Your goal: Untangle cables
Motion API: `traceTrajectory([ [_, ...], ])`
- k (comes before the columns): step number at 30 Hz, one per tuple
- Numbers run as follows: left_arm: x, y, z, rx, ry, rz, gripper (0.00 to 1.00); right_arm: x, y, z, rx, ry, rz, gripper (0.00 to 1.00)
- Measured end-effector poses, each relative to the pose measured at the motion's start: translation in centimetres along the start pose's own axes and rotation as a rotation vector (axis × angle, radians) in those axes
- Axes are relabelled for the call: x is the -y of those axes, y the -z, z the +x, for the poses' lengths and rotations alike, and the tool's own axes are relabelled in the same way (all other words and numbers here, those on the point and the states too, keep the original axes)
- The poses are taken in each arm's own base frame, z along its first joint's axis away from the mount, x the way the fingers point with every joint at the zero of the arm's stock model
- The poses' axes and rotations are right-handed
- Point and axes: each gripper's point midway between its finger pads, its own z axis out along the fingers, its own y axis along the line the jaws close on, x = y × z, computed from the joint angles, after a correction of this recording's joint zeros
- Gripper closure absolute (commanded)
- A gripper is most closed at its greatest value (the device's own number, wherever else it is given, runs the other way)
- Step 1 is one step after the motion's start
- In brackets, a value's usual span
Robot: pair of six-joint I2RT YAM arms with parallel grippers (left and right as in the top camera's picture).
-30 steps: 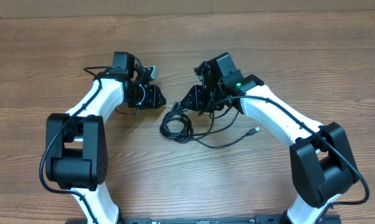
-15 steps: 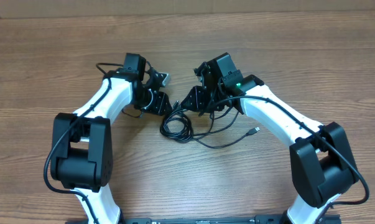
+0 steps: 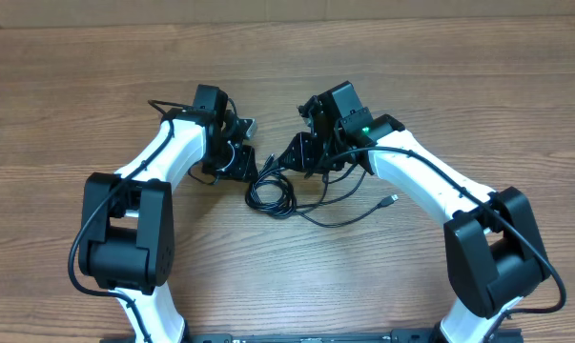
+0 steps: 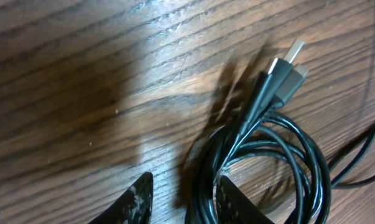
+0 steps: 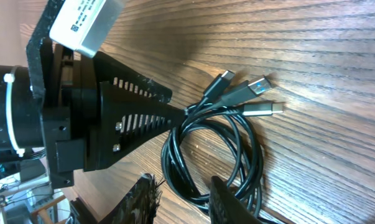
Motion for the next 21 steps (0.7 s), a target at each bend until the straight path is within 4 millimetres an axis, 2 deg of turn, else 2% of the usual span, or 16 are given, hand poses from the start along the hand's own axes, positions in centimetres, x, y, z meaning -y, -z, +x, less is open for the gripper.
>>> traceTrajectory([
  [7,0.6,-0.3,0.1,-0.009,0.011,-0.004,0.88,0.2,0.0,0.0,0.004,-0.001,0.012,0.73],
  [12,1.0,-0.4,0.2,-0.013,0.030,-0.003,0.91,0.3,0.0,-0.1,0.005,-0.002,0.015,0.73],
  [18,0.7,-0.4,0.3,-0.017,0.085,-0.021,0.89,0.4,0.0,0.1,-0.003,-0.002,0.019,0.72],
  [21,0.5,-0.4,0.4,-0.019,0.123,-0.034,0.96,0.5,0.0,0.5,-0.015,0.003,0.025,0.72],
])
